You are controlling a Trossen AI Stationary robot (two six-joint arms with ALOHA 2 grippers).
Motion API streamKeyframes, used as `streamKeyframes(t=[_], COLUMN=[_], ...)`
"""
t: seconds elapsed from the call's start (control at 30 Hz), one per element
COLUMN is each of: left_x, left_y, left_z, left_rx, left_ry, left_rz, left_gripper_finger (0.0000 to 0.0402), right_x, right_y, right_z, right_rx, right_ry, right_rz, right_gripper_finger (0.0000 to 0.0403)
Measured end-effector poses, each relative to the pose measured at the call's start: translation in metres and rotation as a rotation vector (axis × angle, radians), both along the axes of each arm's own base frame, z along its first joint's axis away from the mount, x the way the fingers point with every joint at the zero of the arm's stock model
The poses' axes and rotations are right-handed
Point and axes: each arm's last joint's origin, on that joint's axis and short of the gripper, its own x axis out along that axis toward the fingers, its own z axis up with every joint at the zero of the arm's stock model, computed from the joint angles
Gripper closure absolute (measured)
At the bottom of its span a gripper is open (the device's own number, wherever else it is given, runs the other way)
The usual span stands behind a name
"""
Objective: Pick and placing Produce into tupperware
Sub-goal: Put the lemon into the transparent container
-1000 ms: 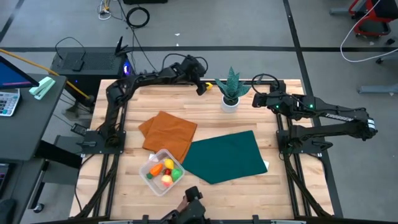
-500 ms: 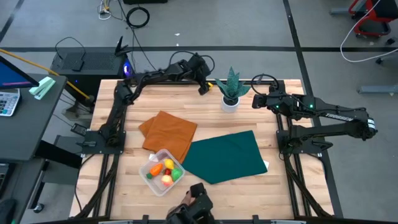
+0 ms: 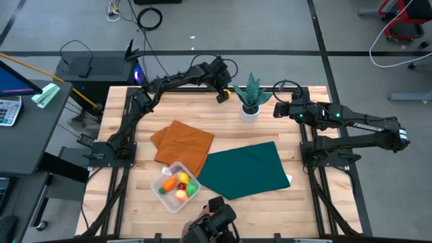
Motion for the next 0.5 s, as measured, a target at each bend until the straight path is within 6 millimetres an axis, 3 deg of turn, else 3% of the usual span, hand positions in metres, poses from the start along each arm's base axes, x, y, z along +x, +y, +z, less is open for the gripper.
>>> streamKeyframes(t=[0.5], left_x=[-0.017], left_y=[0.020], left_z=[0.000], left_rx=[-0.247], left_ry=[-0.098], left_rz=[0.190], left_gripper_finger=[0.0063], right_x=[0.001], right_y=[0.001], right_z=[0.000], right_rx=[0.017], right_ry=[-0.006], right_rz=[0.022], right_gripper_finger=[0.0282])
